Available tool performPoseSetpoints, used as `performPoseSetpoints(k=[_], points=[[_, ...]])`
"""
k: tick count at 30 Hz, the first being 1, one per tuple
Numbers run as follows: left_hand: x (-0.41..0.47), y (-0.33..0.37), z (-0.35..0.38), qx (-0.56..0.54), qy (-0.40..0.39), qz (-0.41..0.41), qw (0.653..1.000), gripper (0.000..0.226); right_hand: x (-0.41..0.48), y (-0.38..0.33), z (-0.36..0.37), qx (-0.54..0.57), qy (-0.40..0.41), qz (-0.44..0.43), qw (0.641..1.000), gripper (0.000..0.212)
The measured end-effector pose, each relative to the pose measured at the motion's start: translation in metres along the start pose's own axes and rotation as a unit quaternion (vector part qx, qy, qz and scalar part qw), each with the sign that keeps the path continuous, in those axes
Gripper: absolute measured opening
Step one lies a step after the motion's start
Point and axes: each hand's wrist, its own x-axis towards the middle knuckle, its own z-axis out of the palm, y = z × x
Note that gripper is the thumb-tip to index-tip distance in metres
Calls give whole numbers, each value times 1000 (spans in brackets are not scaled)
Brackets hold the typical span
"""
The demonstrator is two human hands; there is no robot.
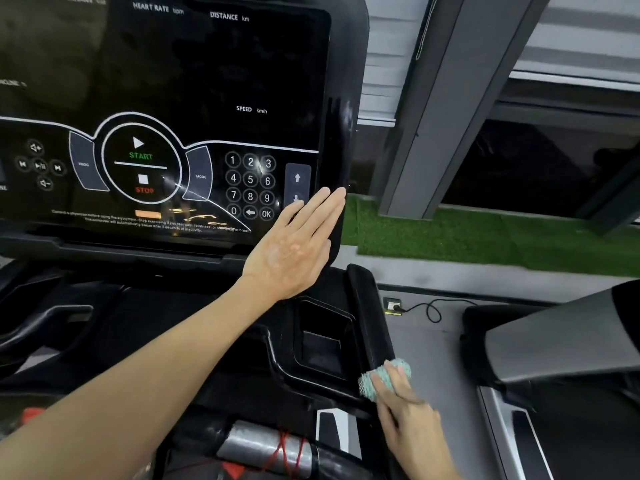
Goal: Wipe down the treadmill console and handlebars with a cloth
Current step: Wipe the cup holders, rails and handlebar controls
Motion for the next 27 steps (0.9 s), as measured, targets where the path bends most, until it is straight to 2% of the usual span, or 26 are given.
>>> performPoseSetpoints(k=[9, 12, 16, 21, 27], points=[[0, 0, 2, 0, 1, 1, 1000, 62, 15, -4, 0, -112, -37, 37, 992, 60], [0, 1, 1, 7, -1, 2, 1000, 61, 34, -6, 0, -77, -61, 46, 994, 42], [0, 0, -1, 6, -1, 0, 1000, 62, 86, 8, 19, -5, -5, 25, 1000, 33], [0, 1, -2, 9, -1, -1, 1000, 62, 121, 21, 35, 56, 1, 13, 998, 42], [0, 0, -3, 2, -5, -5, 1000, 61, 92, 9, 24, 68, 14, 29, 997, 59]])
